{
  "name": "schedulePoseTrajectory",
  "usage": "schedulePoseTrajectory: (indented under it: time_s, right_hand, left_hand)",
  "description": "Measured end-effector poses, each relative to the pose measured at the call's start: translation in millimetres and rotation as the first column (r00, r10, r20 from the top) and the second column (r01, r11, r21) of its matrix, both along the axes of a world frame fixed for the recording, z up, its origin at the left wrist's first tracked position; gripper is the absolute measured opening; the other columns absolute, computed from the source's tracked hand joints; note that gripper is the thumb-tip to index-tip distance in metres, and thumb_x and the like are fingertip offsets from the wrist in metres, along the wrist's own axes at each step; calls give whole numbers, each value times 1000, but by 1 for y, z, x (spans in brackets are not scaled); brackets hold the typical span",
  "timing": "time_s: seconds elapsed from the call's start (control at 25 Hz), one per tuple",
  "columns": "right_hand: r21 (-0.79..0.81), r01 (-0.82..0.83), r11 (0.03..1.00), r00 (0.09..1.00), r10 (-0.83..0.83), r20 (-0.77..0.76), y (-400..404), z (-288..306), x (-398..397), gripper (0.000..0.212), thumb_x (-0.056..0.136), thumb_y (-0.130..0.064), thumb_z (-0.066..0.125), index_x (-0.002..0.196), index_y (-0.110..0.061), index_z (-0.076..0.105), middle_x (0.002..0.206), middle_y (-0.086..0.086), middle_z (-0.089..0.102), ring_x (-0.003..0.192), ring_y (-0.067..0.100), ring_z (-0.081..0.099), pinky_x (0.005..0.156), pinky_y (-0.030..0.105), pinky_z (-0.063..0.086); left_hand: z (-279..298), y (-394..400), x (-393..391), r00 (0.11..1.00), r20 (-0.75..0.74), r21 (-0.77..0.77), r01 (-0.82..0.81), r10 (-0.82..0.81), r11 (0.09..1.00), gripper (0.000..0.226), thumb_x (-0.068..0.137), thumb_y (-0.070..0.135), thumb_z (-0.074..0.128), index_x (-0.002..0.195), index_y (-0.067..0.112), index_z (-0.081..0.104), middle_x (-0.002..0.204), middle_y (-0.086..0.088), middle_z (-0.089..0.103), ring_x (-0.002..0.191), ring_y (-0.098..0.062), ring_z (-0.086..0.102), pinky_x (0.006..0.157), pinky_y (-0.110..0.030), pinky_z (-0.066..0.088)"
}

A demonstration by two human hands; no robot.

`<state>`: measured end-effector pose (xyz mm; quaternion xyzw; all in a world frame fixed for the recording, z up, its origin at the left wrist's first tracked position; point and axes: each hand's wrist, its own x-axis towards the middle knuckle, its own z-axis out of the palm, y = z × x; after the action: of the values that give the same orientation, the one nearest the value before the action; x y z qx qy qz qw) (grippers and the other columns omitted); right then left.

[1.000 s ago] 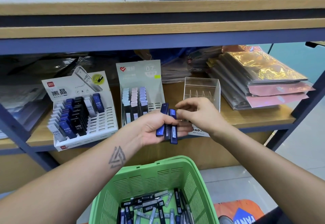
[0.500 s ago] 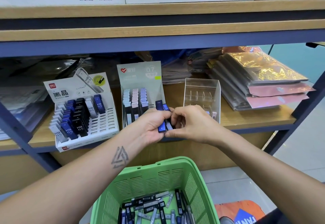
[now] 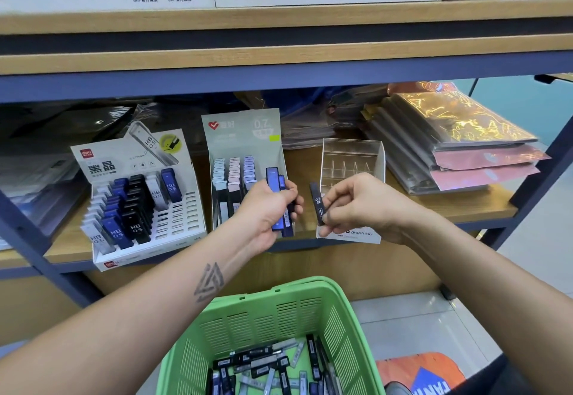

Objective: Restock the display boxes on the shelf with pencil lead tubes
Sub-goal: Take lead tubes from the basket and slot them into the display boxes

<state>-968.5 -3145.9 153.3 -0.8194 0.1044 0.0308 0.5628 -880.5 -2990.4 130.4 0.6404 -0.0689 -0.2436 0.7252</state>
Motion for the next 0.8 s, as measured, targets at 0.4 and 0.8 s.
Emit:
schedulePoseTrajectory:
  time_s: [0.4, 0.8]
  right_hand:
    - [15, 33, 999, 998, -33, 47, -15, 4, -3, 17, 88, -2, 74, 103, 5, 69, 85, 25, 75, 76, 30, 75, 59, 25, 58]
    - [-47, -47, 998, 973, 57, 225, -35, 10, -5, 27, 94, -1, 65, 115, -15, 74, 89, 8, 76, 83, 13, 68, 79, 31, 57]
  left_hand:
    - [0, -4, -8, 988, -16, -27, 155, -155, 988, 21, 91, -6, 66, 85, 10, 53, 53, 0, 49, 42, -9, 44, 40, -17, 32]
    - [-1, -8, -11, 935, -63, -147, 336, -348, 930, 15, 95, -3, 58, 108, 3, 54, 63, -7, 48, 42, -8, 40, 45, -19, 32]
